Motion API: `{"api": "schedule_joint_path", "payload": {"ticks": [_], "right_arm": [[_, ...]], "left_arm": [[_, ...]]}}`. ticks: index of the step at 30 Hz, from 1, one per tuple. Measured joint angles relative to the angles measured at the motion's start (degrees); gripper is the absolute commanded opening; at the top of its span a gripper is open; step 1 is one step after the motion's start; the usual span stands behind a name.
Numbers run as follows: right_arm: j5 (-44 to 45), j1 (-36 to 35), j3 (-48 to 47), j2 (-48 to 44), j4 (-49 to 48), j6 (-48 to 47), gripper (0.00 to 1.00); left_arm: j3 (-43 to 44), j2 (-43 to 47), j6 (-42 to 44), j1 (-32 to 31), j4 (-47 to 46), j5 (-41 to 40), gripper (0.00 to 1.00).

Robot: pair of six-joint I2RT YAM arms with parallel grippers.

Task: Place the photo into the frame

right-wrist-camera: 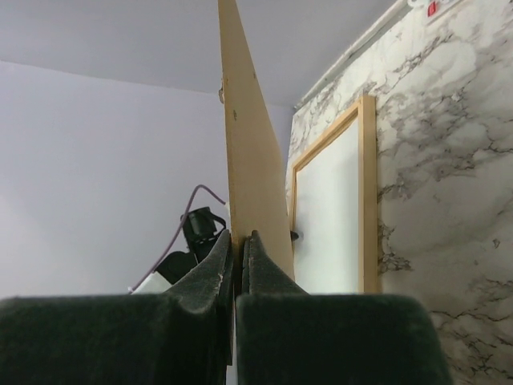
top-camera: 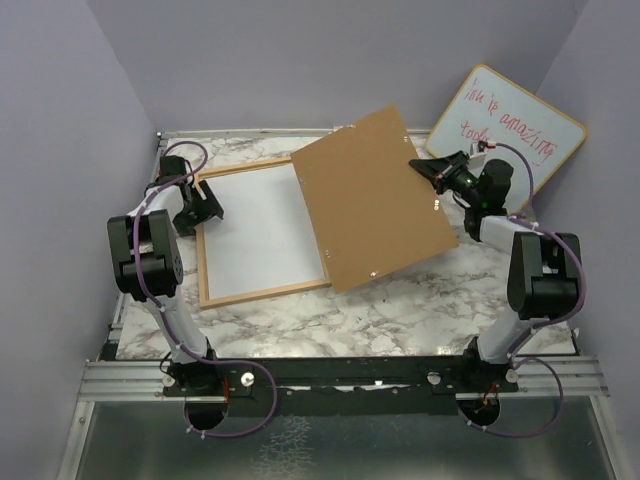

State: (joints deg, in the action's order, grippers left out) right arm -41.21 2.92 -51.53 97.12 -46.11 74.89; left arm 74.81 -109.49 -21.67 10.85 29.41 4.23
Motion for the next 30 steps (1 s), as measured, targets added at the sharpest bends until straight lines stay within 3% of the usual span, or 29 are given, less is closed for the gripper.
{"api": "schedule_joint_path", "payload": {"ticks": [14, 16, 26, 30], "right_arm": [[4.0, -10.5, -2.1, 11.1, -7.2, 2.3, 0.01], [5.4, -11.7, -3.0, 12.8, -7.5, 2.6, 0.01], [12.2, -15.6, -8.1, 17.0, -7.2, 2.7, 0.01], [14.5, -17.6, -9.4, 18.8, -6.9, 3.3, 0.01]], "left_arm": [[-1.7, 0.0, -3.0, -3.5, -5.6, 13.8, 0.76], [-2.5, 0.3, -3.4, -3.6, -6.5, 14.6, 0.72], [-6.9, 9.9, -7.0, -3.9, -5.1, 5.3, 0.70], [-6.8, 12.9, -8.1, -3.9, -5.4, 2.9, 0.64]]}}
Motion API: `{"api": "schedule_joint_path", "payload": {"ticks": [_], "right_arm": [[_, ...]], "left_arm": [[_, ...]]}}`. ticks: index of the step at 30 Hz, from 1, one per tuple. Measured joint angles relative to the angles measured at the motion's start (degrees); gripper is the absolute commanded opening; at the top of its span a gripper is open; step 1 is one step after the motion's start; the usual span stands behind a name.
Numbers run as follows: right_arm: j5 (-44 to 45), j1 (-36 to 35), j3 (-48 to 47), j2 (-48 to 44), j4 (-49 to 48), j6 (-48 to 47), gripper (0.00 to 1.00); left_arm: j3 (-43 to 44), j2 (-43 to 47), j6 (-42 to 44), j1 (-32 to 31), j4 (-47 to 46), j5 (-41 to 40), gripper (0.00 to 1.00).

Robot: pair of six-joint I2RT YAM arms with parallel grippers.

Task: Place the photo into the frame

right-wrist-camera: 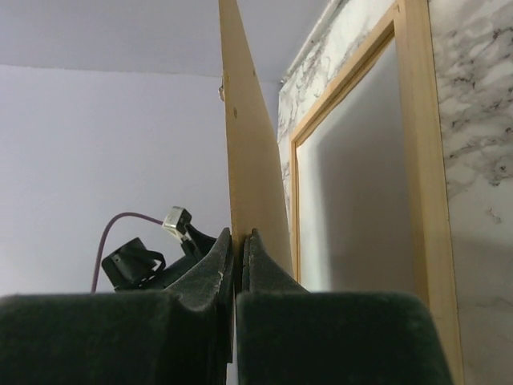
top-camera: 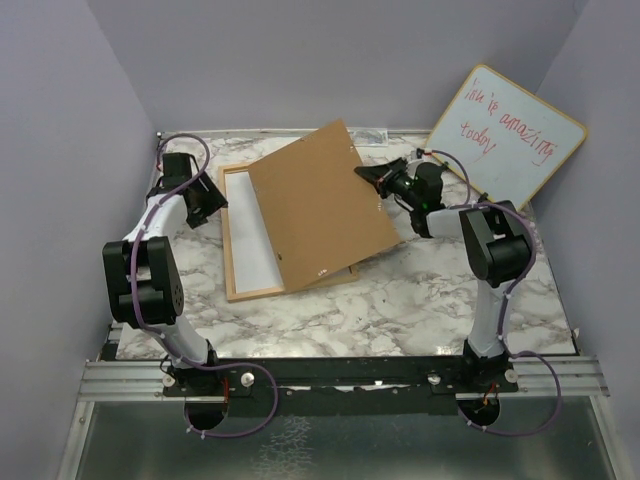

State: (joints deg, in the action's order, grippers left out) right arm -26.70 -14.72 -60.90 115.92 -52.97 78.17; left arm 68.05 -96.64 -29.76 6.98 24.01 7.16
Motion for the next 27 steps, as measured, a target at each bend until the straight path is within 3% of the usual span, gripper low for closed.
{"api": "schedule_joint_path", "payload": {"ticks": [10, 17, 27], "right_arm": [[6.6, -4.8, -3.0, 4.1, 4.4, 2.3, 0.01], [10.9, -7.2, -7.0, 5.7, 6.3, 3.5, 0.01], [12.8, -10.4, -9.3, 9.2, 6.8, 3.2, 0.01]], "left_arm": [[-1.9, -1.5, -3.3, 0.0, 0.4, -8.8, 0.51], [-3.0, -5.6, -4.4, 0.3, -2.2, -7.3, 0.41], [-4.8, -6.2, -5.2, 0.4, -4.1, -3.6, 0.36]]}}
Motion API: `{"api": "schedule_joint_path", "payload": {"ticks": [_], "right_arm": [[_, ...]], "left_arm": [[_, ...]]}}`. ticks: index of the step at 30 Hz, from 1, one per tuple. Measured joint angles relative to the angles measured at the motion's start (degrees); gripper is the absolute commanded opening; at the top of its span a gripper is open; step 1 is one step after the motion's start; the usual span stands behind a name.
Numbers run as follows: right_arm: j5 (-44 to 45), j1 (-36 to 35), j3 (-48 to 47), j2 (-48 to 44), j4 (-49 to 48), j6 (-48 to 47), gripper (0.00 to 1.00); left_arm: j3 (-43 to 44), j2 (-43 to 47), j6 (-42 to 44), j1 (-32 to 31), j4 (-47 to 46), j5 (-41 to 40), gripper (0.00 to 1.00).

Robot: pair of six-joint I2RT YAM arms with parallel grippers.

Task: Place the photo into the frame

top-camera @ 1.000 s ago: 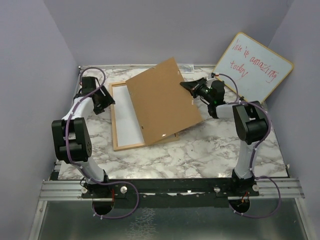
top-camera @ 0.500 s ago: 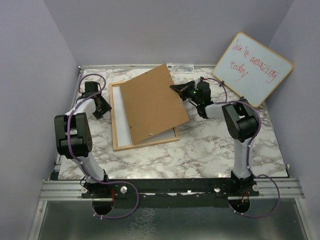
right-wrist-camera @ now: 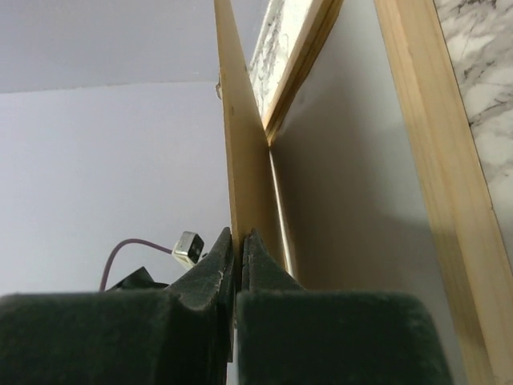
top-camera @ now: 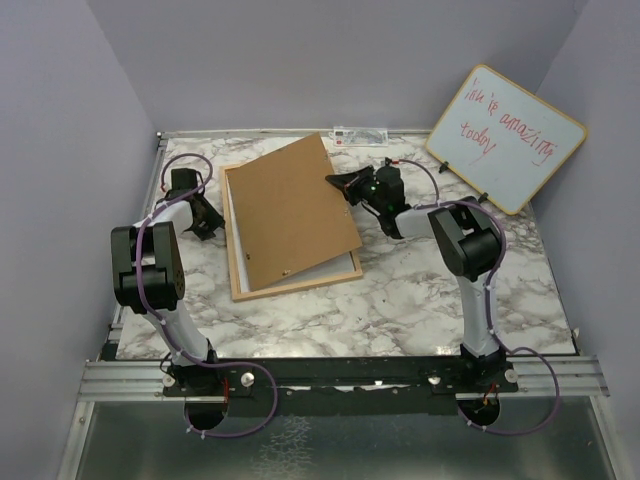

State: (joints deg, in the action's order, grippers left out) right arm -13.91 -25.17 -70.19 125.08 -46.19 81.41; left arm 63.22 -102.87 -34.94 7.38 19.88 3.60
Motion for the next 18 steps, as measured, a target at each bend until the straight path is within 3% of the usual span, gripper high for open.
{"api": "schedule_joint_path", "payload": {"ticks": [11, 18], "right_arm": [[1.7, -1.2, 0.2, 1.1, -0.2, -1.7, 0.02], [1.1, -1.4, 0.7, 2.9, -1.8, -6.5, 0.24]], "left_arm": [[0.0, -0.2, 0.1, 0.0, -0.2, 1.8, 0.36], [0.0, -0.2, 0.1, 0.0, -0.4, 2.5, 0.37]]}}
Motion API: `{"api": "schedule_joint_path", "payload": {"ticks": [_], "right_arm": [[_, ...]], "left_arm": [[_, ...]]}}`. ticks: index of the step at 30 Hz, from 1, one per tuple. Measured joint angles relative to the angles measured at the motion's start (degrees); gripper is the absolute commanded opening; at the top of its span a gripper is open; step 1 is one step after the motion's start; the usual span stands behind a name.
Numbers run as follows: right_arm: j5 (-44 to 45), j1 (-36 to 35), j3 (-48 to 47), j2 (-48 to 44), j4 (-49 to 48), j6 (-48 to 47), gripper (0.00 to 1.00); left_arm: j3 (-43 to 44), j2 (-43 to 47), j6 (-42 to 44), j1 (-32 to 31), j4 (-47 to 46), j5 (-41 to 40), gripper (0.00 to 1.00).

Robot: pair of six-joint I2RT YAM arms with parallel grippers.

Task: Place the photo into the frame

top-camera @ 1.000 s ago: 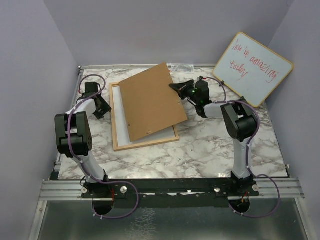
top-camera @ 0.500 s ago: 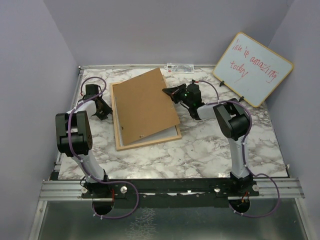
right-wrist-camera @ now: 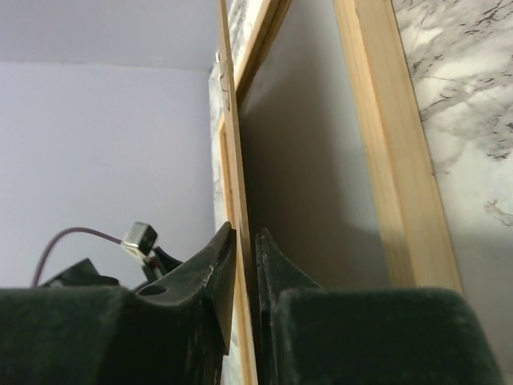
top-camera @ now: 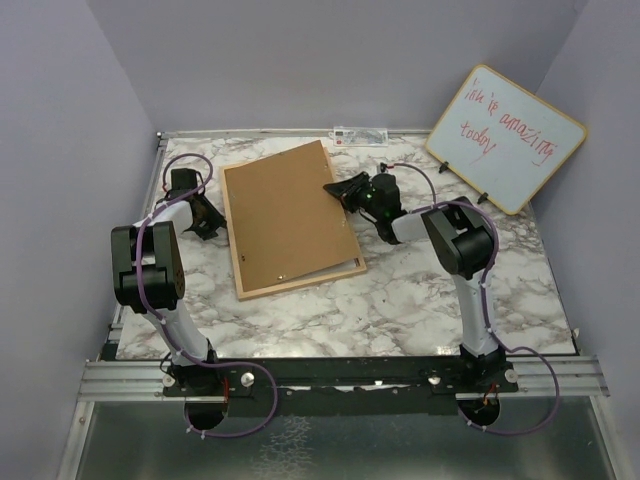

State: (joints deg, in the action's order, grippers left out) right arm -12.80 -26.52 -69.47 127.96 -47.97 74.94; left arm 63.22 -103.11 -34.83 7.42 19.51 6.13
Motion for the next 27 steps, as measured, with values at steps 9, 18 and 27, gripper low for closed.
{"api": "schedule_joint_path", "payload": {"ticks": [9, 18, 27], "right_arm": [[-0.5, -0.2, 0.1, -0.1, 4.5, -8.3, 0.63], [-2.3, -0.4, -9.0, -2.8, 21.3, -19.9, 0.75], [-8.2, -0.4, -24.4, -2.6, 44.6, -30.0, 0.75]], "left_arm": [[0.1, 0.0, 1.2, 0.1, 0.2, -0.1, 0.41], [1.1, 0.0, 2.7, 0.5, 1.6, -0.4, 0.49], [1.9, 0.0, 3.4, 0.9, 2.4, -0.3, 0.60]]}}
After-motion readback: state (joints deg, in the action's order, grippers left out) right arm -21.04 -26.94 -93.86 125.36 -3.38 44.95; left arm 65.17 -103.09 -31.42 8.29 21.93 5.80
